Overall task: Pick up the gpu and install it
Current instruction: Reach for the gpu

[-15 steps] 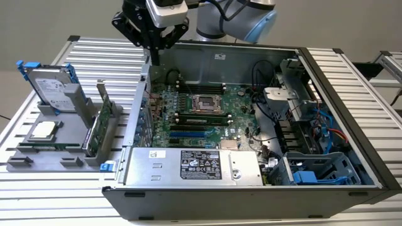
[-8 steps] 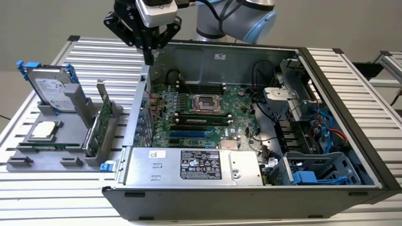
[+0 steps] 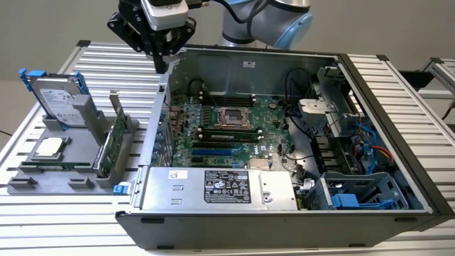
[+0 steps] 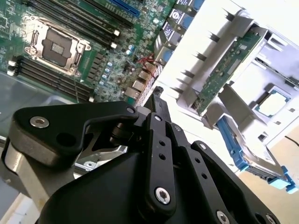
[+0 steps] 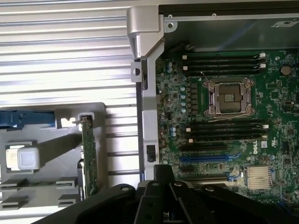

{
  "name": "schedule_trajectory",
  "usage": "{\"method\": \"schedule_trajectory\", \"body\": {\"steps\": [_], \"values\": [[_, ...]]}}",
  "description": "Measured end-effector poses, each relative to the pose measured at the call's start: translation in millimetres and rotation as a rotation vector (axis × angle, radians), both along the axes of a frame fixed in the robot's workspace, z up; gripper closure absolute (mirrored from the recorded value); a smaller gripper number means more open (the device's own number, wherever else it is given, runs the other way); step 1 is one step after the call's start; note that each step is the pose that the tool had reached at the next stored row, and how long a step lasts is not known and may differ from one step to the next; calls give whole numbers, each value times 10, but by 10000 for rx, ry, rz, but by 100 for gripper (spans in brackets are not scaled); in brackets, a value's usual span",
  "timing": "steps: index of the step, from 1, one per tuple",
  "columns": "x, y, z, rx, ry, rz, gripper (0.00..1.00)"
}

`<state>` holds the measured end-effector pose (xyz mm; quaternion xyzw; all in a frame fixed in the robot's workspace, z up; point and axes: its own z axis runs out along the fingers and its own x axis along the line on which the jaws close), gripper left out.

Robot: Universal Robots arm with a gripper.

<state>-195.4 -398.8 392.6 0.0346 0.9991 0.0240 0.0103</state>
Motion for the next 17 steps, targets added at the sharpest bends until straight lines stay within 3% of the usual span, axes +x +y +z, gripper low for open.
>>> {"method": "schedule_trajectory", "body": {"steps": [17], "values": [[-285, 0, 0, 0, 1, 12, 100]]}}
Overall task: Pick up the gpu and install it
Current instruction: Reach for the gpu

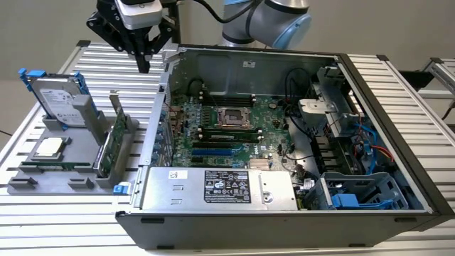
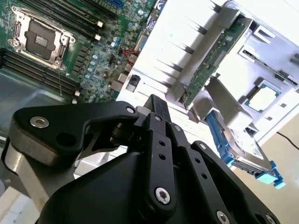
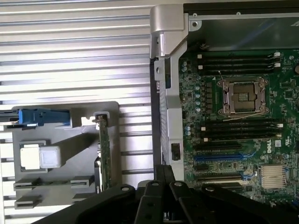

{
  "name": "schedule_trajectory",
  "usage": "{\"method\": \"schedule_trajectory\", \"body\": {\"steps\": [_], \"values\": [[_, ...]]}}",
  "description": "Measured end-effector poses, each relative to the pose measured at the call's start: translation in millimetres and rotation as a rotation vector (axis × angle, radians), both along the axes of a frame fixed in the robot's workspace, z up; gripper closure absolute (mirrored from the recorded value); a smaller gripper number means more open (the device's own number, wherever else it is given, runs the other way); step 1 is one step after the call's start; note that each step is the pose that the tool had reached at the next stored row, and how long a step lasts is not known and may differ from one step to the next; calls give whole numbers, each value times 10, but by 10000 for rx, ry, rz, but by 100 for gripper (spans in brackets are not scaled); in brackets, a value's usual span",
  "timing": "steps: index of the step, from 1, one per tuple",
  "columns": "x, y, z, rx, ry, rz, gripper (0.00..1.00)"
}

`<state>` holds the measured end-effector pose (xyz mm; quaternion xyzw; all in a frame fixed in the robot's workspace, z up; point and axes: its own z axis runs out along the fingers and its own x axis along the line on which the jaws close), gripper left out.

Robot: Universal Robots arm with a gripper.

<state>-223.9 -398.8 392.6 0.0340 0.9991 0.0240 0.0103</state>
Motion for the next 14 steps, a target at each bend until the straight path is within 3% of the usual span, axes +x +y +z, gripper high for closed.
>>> {"method": "schedule_trajectory", "body": {"steps": [14], "values": [[-318, 0, 0, 1, 4, 53, 100]]}}
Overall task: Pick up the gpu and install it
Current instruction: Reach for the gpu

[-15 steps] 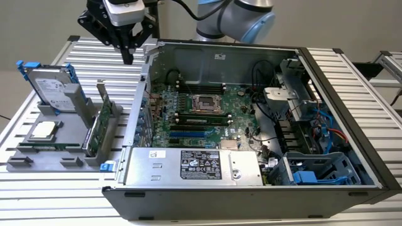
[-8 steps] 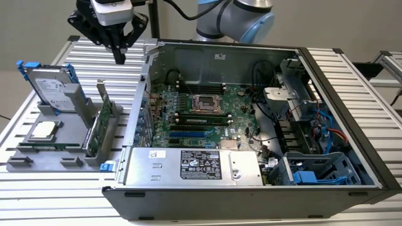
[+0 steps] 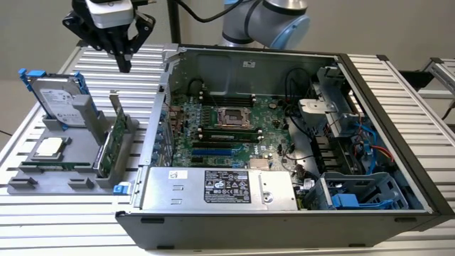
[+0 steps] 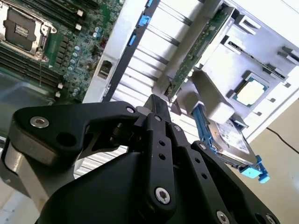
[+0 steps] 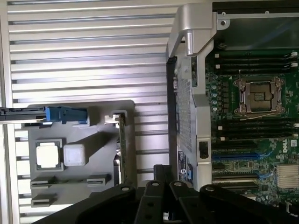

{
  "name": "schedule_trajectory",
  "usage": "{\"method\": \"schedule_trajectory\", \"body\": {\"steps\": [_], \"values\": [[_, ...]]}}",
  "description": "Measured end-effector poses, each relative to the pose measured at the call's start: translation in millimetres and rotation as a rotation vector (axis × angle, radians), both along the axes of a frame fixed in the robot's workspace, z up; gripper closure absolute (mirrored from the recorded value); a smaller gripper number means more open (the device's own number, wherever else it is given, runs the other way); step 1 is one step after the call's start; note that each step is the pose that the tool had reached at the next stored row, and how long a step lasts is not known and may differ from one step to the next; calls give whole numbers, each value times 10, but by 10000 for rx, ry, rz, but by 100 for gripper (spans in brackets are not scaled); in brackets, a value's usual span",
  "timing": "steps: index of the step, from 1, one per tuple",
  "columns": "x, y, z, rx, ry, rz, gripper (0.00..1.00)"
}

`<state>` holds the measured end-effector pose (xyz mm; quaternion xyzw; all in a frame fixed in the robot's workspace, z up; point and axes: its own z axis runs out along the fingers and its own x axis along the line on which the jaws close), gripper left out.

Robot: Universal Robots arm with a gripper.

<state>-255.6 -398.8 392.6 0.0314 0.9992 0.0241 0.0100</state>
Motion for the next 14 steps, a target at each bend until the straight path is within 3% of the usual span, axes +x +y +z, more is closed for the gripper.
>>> {"method": "schedule_trajectory", "body": {"steps": [14], "values": [[-178, 0, 0, 0, 0, 26, 100]]}}
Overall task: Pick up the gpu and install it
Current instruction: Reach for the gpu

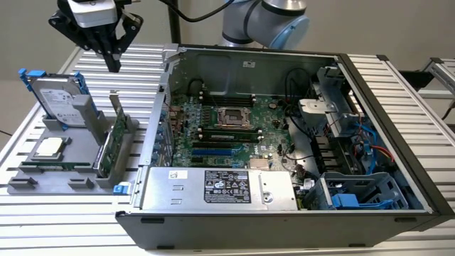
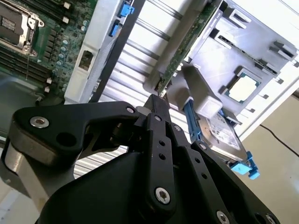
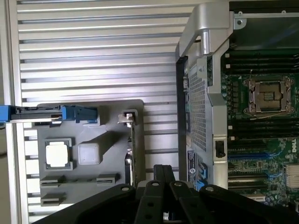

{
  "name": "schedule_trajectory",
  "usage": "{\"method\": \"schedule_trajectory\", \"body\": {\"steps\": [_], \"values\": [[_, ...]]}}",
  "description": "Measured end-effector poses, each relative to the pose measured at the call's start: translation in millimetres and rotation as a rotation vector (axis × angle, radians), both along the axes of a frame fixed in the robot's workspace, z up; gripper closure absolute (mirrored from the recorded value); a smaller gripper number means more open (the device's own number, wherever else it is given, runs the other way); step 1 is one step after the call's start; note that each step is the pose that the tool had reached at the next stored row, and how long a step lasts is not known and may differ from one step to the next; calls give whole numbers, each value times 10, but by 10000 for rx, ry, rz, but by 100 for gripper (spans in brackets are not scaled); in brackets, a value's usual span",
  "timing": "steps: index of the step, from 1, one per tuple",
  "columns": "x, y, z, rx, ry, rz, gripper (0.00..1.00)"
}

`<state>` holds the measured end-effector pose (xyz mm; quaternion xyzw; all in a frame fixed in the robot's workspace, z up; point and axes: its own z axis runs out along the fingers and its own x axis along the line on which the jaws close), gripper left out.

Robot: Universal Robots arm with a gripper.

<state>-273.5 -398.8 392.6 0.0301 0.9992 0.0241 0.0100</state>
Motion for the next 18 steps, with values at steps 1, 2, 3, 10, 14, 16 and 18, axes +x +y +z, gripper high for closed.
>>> {"method": "schedule_trajectory", "body": {"steps": [1, 2, 3, 10, 14, 16, 18], "values": [[-12, 0, 0, 0, 0, 1, 100], [-23, 0, 0, 0, 0, 1, 100], [-34, 0, 0, -1, 0, 2, 100], [-113, 0, 0, 0, 0, 7, 100], [-148, 0, 0, 0, 0, 9, 100], [-162, 0, 0, 0, 0, 11, 100], [-176, 0, 0, 0, 0, 13, 100]]}}
